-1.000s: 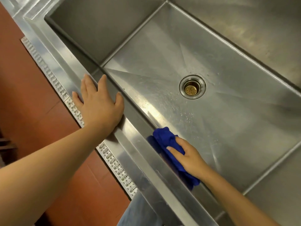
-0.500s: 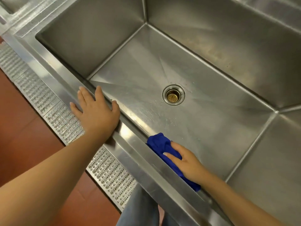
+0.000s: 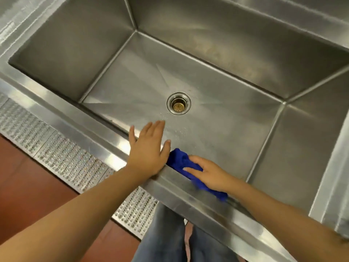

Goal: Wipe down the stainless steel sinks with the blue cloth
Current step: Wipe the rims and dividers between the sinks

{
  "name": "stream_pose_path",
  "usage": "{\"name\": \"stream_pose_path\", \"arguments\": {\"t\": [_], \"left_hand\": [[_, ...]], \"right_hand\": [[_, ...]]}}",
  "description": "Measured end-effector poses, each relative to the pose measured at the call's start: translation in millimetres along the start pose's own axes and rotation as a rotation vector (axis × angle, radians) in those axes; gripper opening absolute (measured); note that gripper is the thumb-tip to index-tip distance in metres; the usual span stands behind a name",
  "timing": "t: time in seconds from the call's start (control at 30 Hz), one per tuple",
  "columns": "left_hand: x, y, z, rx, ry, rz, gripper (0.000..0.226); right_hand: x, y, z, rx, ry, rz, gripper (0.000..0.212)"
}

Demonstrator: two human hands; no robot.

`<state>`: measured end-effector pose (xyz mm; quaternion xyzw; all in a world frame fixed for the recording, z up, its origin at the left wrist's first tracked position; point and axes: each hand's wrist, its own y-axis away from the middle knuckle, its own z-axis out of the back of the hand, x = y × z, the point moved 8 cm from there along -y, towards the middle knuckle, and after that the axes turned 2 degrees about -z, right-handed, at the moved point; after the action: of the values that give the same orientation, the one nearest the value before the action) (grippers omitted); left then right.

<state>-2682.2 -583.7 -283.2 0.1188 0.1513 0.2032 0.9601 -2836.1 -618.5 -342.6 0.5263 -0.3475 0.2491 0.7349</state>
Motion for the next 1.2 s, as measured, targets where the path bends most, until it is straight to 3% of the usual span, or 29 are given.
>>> {"name": "stream_pose_path", "arguments": {"t": [0.2, 0.5, 0.6, 0.73, 0.9, 1.1, 1.2], "left_hand": [[-4.9, -5.0, -22.5, 0.099, -0.218, -0.054, 0.081], [-6.0, -3.9, -24.7, 0.118, -0.186, -0.068, 0.080], [-7.4, -2.9, -23.7, 0.124, -0.197, -0.073, 0.079], [-7.8, -2.6, -22.4, 0.127, -0.204, -0.071, 0.079], [-7.9, -1.8, -22.1, 0.132, -0.191, -0.060, 0.072], [-6.6, -3.8, -20.7, 0.077, -0.179, -0.050, 0.059], [-7.5, -2.8, -17.9, 0.061, -0.175, -0.056, 0.055]], "right_hand": [[-52.9, 1.3, -4.4, 0.057, 0.159, -0.171, 0.027], [-41.4, 17.6, 3.9, -0.031, 0.060, -0.097, 0.008], [-71.3, -4.8, -7.7, 0.037, 0.155, -0.204, 0.027], [-77.9, -5.9, -6.2, 0.120, 0.189, -0.211, 0.011], [-98.5, -19.1, -11.9, 0.157, 0.192, -0.238, 0.019], [-177.9, -70.4, -28.7, 0.213, 0.375, -0.280, 0.009], [-167.3, -50.8, -19.6, 0.233, 0.353, -0.327, 0.011]]}}
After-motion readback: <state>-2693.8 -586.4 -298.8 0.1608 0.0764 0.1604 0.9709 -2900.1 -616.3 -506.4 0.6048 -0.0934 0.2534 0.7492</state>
